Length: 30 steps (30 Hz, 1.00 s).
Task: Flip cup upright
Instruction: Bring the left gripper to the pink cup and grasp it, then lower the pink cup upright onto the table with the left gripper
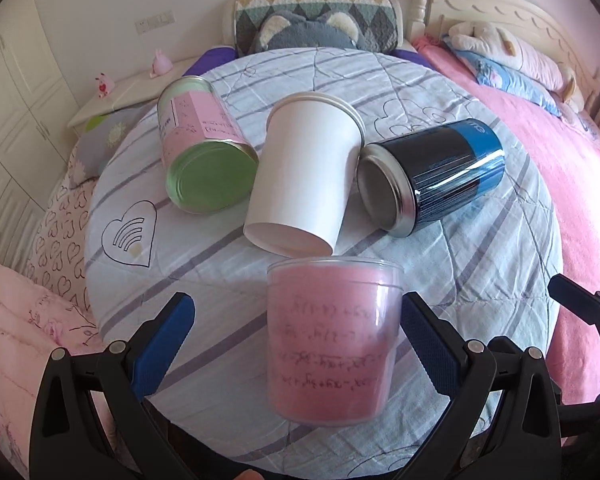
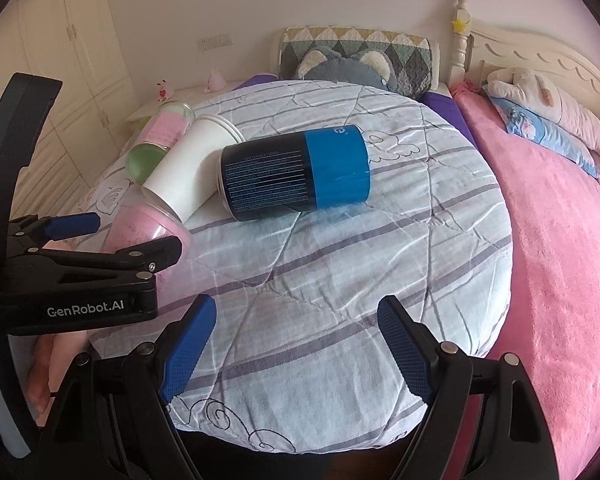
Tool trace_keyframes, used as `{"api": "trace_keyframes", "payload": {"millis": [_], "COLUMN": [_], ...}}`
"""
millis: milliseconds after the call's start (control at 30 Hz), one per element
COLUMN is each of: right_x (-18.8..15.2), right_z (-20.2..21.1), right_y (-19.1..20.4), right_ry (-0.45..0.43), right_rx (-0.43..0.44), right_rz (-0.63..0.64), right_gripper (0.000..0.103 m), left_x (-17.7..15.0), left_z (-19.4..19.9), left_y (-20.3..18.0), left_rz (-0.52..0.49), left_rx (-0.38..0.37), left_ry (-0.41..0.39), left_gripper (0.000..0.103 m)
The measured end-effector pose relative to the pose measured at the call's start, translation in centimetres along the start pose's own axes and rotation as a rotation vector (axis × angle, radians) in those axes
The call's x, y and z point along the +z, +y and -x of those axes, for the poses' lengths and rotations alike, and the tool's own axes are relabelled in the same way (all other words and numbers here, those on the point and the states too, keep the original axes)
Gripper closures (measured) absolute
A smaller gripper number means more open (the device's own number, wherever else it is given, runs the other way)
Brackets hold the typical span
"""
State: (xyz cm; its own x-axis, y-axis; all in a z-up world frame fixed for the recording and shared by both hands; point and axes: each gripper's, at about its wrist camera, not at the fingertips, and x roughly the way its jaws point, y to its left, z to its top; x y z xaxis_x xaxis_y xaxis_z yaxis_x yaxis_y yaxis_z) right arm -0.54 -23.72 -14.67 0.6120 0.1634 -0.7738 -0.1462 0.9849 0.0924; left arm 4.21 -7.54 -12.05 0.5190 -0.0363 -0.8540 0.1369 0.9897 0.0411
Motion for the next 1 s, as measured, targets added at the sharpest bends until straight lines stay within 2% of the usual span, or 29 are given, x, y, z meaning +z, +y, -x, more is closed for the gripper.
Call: {"api": "trace_keyframes", "payload": {"millis": [100,133,200,233,400,633,733,900,1000], "right_x": [0.1,0.0,-0.1,-0.1,-0.3,-0.4,-0.3,-0.2,-0.1], "right_z": [-0.3,-0.4,-0.5,-0.6,-1.1,-1.0,-1.0,-1.9,-2.6], "right_y": [0.0,0.1,0.4,0.5,1.1,1.9,2.2,3.1,3.4], "right_ry": [0.007,0.009,0.015,0.017,0.026,0.015,0.001,0.017,0.027], "right_rx": [0.009,0.015,0.030,0.046,0.138,0.278,0.334,0.357,0.341], "right_rz": [0.004,0.009,0.017,0.020,0.015,-0.014,-0.026,-0.024,-0.019], "right_gripper": [0.019,0.019,0.019,0.019,0.019,0.019,0.019,0.019,0.019], "left_x": [0.1,0.1,0.3,0.2,0.0,0.0,0.1,0.1,0.0], "left_z": [-0.1,0.0,-0.3,-0.4,-0.1,2.1,2.3,2.6,2.5], "left_y": [-0.1,0.0,-0.1,-0.1,0.0,0.5,0.8,1.0,0.8], "left_rz": [0.009,0.012,0.007,0.007,0.001,-0.001,0.007,0.010,0.007], "left_rx": [-0.016,-0.024,-0.045,-0.057,-0.078,-0.108,-0.117,-0.127,-0.128], "left_ry": [-0.009,-0.013,-0.005,0.000,-0.018,-0.110,-0.120,-0.134,-0.134], "left_gripper": [0.001,0.004,0.023,0.036,0.035,0.035,0.035,0.035,0.035]}}
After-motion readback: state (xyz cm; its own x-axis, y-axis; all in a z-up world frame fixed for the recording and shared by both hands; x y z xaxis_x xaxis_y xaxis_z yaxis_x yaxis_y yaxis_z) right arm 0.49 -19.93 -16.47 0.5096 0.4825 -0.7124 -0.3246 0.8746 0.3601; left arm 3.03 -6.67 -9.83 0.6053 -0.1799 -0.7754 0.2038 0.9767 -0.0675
